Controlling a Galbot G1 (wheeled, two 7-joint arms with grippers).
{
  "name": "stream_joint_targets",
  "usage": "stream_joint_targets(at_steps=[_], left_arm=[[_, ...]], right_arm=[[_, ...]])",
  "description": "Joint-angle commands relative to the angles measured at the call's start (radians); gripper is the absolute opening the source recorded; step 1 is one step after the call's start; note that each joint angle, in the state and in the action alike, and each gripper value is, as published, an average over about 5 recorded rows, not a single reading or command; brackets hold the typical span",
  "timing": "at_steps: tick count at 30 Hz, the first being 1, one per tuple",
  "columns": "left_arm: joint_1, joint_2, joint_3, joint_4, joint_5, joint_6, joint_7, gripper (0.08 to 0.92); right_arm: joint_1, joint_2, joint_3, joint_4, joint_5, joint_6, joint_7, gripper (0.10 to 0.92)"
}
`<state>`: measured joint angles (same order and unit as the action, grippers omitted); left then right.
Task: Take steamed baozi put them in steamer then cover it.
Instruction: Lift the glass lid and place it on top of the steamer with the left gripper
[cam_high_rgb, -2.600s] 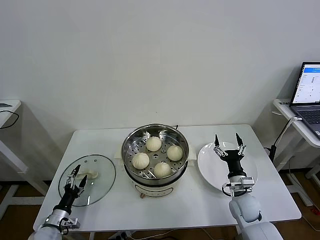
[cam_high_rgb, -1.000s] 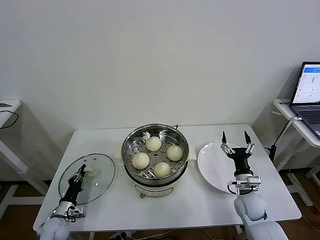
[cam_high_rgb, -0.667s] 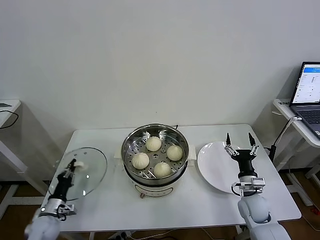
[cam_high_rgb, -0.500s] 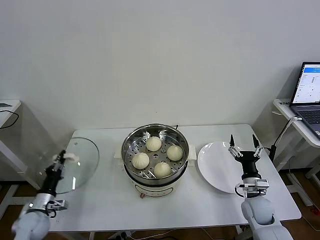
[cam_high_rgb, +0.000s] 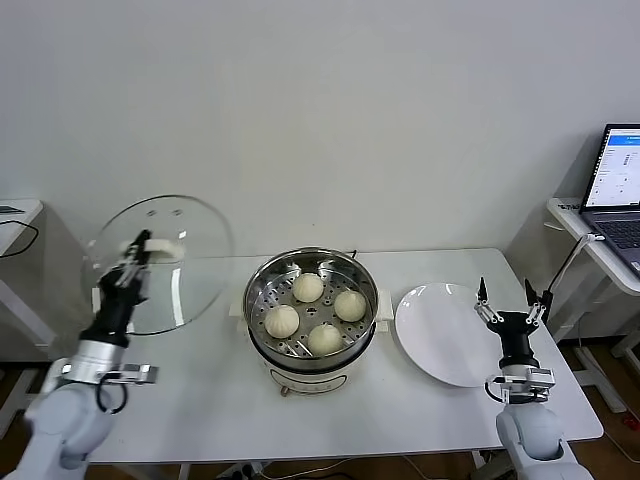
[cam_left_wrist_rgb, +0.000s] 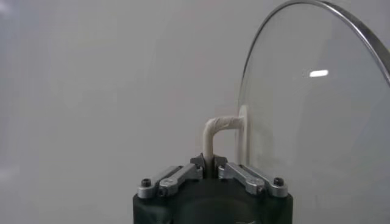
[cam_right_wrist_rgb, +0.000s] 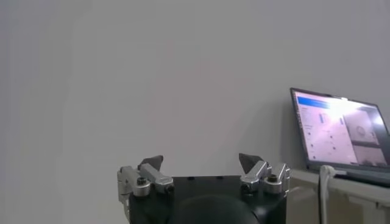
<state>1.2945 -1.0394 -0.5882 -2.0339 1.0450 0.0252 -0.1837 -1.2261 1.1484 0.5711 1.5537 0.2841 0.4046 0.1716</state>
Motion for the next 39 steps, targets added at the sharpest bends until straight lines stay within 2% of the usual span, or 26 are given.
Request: stream_joint_targets(at_steps=[1, 6, 10, 14, 26, 34, 39], left_arm=[[-0.253, -0.010, 0.581, -0.158, -0.019, 0.319, 0.130, 0.187], [-0.358, -0.057, 0.709, -0.095, 0.020, 0.425, 0.216, 0.187], [-0.384, -0.071, 0.763, -0.091, 0.100, 0.512, 0.320, 0.187], [-0.409, -0.090, 0.806, -0.046, 0.187, 0.565, 0.388, 0.187], [-0.458, -0.156, 0.861, 0.091, 0.272, 0.633, 0.445, 0.187], [-0.433, -0.158, 0.835, 0.095, 0.316, 0.641, 0.467, 0.187], [-0.424, -0.184, 0.838, 0.102, 0.323, 0.648, 0.471, 0.187]], right_arm=[[-0.006, 0.008, 0.017, -0.007, -0.002, 0.001, 0.000, 0.823], [-0.002, 0.021, 0.017, -0.017, -0.011, 0.003, 0.000, 0.823], [0.000, 0.031, 0.019, -0.028, -0.020, 0.007, 0.000, 0.823], [0.005, 0.042, 0.019, -0.039, -0.029, 0.010, -0.001, 0.823], [0.012, 0.058, 0.021, -0.049, -0.043, 0.011, -0.001, 0.823], [0.015, 0.061, 0.022, -0.058, -0.045, 0.013, -0.003, 0.823], [0.023, 0.062, 0.020, -0.066, -0.048, 0.014, -0.003, 0.823]])
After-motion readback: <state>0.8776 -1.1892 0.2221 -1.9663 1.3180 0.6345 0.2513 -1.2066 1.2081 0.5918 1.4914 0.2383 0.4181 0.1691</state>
